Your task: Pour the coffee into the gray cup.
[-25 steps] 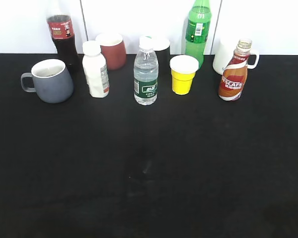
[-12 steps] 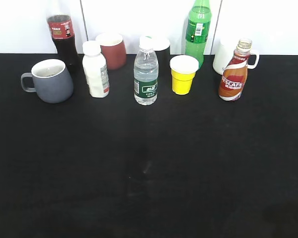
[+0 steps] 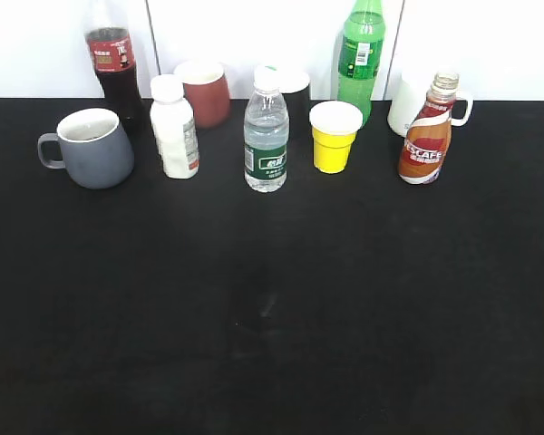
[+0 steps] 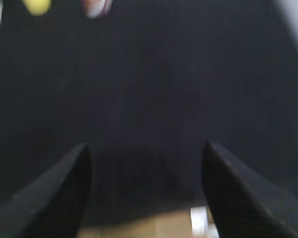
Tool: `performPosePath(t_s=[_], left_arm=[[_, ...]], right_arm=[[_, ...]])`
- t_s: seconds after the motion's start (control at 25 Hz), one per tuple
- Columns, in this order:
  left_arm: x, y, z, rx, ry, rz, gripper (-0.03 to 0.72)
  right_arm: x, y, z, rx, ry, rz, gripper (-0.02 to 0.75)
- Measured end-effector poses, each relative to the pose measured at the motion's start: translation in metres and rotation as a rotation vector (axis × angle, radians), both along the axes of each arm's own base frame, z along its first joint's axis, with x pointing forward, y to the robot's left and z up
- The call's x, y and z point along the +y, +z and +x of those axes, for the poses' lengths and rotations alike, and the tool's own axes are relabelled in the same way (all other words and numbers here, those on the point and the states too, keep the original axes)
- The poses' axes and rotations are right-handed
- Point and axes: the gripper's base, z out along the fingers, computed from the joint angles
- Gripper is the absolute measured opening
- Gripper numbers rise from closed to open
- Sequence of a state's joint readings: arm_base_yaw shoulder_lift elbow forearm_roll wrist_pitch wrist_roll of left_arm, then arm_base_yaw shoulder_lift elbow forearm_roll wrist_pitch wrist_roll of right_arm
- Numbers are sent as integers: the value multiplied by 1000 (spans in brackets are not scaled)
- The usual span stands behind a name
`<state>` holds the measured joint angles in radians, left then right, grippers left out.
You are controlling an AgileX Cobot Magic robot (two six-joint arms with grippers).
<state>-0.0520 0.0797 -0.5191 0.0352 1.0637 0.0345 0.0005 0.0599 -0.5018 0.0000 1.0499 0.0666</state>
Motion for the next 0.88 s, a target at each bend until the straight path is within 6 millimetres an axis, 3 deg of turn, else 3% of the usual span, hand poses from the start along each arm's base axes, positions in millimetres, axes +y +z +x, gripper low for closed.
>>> performPosePath(t_s=[0.12,0.88], left_arm=[[0,0,-14,-83,38,-5,496],[0,0,-14,-84,37,-6,420]], right_arm=[[0,0,-10,-69,-6,0,516],[0,0,-11,-71,-7,0,516]])
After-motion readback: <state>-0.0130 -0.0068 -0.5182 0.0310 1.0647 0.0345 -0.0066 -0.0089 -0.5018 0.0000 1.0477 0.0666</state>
